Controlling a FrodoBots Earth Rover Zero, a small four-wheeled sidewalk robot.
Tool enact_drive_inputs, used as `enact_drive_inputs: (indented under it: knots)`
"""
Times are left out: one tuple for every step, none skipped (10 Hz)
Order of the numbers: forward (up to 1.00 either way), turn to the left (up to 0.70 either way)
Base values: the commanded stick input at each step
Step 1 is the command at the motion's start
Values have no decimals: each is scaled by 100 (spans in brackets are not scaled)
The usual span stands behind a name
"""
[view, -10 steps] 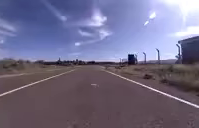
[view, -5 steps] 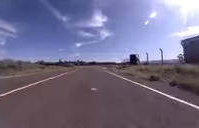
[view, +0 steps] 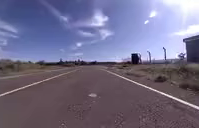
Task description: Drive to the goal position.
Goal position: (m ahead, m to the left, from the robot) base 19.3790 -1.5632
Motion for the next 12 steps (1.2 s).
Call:
enact_drive_inputs:
  knots:
    - [100,0]
    - [100,0]
    - [100,0]
    - [100,0]
    - [100,0]
    - [100,0]
    - [100,0]
    - [100,0]
    - [100,0]
    - [100,0]
    - [100,0]
    - [100,0]
